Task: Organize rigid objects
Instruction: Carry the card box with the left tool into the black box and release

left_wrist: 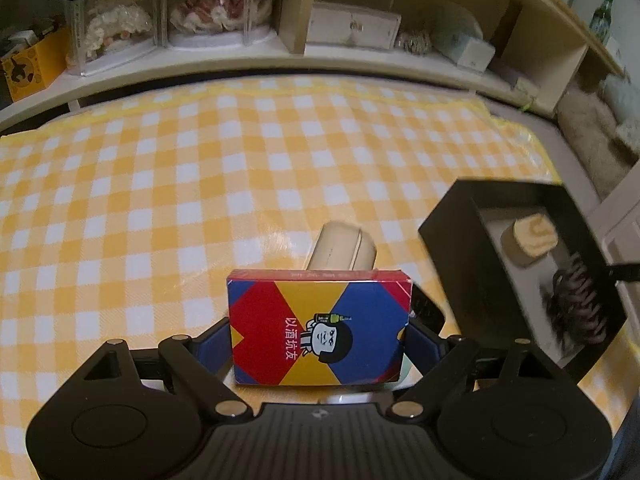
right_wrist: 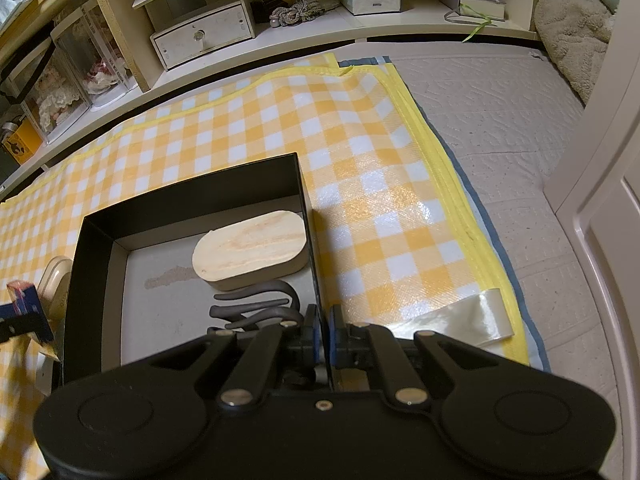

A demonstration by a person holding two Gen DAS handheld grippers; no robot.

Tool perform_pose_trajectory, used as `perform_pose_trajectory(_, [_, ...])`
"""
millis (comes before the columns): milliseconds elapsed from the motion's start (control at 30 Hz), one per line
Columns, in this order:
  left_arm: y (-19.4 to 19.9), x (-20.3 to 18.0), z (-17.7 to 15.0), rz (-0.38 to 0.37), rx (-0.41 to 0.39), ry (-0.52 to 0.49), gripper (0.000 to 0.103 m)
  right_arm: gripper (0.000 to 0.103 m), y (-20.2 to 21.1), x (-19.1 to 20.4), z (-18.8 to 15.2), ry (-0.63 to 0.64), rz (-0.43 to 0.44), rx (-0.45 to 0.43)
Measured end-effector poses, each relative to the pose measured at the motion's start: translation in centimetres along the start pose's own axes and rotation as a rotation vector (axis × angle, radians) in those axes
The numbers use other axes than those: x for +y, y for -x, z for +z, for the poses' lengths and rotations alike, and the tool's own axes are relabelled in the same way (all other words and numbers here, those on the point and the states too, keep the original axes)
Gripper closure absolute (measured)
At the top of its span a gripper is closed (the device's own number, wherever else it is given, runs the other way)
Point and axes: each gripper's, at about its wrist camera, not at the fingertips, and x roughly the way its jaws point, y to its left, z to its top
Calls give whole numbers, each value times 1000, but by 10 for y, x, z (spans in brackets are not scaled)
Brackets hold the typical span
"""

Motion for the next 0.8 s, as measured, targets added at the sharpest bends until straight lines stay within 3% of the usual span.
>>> perform_pose_trajectory(167, [15,-7,6,-43,-86,15,15,98,0,0,0,1,0,1])
perform_pose_trajectory(300, [28,-27,9,-85,-137,-63,15,98,0,0,-1,2,0,1])
perform_pose_trajectory(533, [37,-93,13,-228,-143,-329,15,98,0,1,-1,5,-1,1])
perform_pose_trajectory(800, [8,-170,19,-252,7,-745,15,98,0,2,-1,1,4,1])
